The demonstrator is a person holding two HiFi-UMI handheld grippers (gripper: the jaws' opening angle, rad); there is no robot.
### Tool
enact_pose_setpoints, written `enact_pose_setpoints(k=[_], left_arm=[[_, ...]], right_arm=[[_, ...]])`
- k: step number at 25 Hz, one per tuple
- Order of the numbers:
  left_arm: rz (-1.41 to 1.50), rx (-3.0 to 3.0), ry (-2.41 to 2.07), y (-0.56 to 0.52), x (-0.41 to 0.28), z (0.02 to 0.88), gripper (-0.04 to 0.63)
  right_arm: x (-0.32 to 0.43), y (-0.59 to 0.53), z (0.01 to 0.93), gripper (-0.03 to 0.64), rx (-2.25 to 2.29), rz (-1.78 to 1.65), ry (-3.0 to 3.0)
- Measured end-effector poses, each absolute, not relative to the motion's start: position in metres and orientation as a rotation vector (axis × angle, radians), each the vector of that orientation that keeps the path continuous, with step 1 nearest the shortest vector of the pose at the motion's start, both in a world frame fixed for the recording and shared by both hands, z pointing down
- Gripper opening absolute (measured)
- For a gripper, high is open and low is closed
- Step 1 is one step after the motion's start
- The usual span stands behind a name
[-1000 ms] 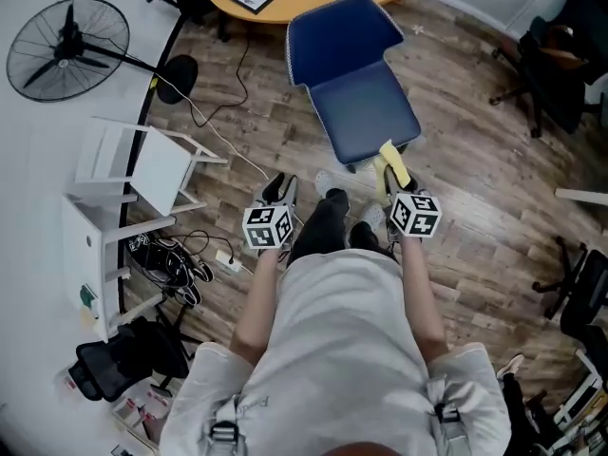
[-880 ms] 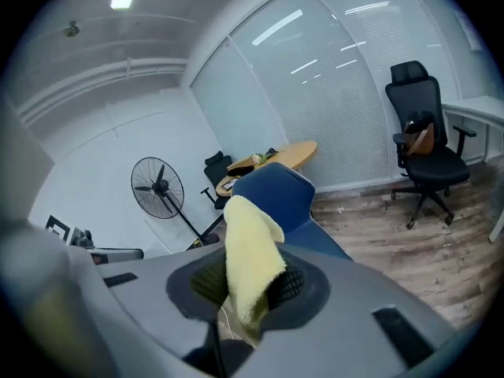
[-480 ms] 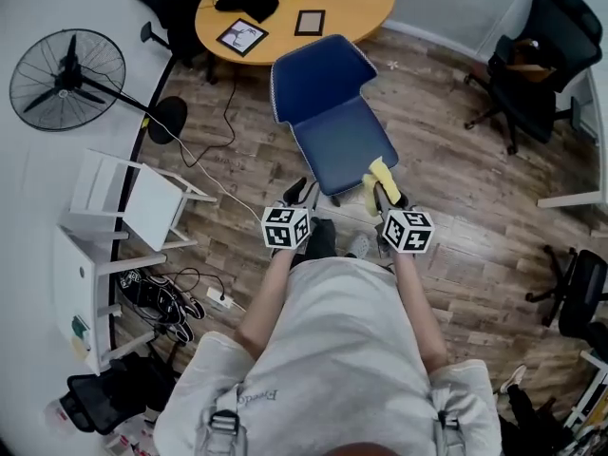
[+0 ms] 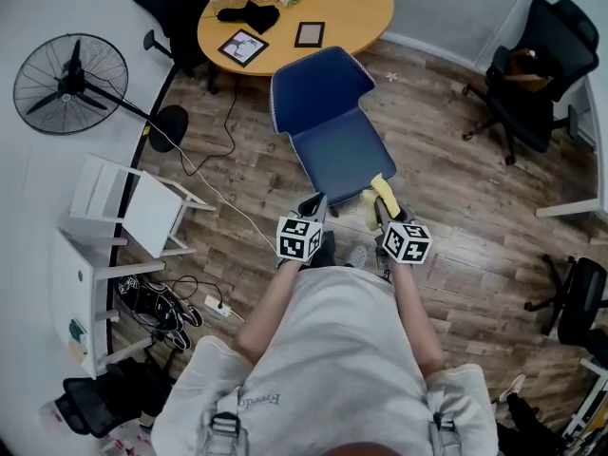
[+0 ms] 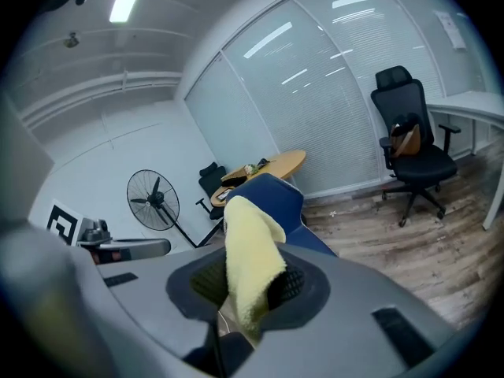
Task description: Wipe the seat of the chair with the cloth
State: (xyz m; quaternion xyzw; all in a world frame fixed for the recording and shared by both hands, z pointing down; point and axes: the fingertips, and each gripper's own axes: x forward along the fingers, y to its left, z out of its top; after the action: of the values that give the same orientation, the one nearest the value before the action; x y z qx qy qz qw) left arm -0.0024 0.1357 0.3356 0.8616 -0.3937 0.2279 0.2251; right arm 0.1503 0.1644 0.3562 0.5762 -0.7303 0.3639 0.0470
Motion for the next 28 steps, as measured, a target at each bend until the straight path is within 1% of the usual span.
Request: enact_pose_setpoints(k=[4,8,20,28], left_arm=[[0.631,2.373,-1.080,0.134,-0.004,0.335,0.026],[0.632,2.347,-1.106,0.127,-0.014,0.337,0.026],[0.653,2.311,-1.120,0.119,-0.021,0.347,0.028],[0.664,2.281,-1.152,0.108,-0.024,0.348,0.028]], right_arm=[[0.162,0.166,0.365,0.080,1.803,1.162,-2.189],[0.153,0.163,0.368,0.080,1.767,1.169,-2.201],[0.130,0.151,0.363,0.080,1.660,1.086,-2.254],[0.131,0.144,0.361,0.080,1.653,1.058,-2.258]])
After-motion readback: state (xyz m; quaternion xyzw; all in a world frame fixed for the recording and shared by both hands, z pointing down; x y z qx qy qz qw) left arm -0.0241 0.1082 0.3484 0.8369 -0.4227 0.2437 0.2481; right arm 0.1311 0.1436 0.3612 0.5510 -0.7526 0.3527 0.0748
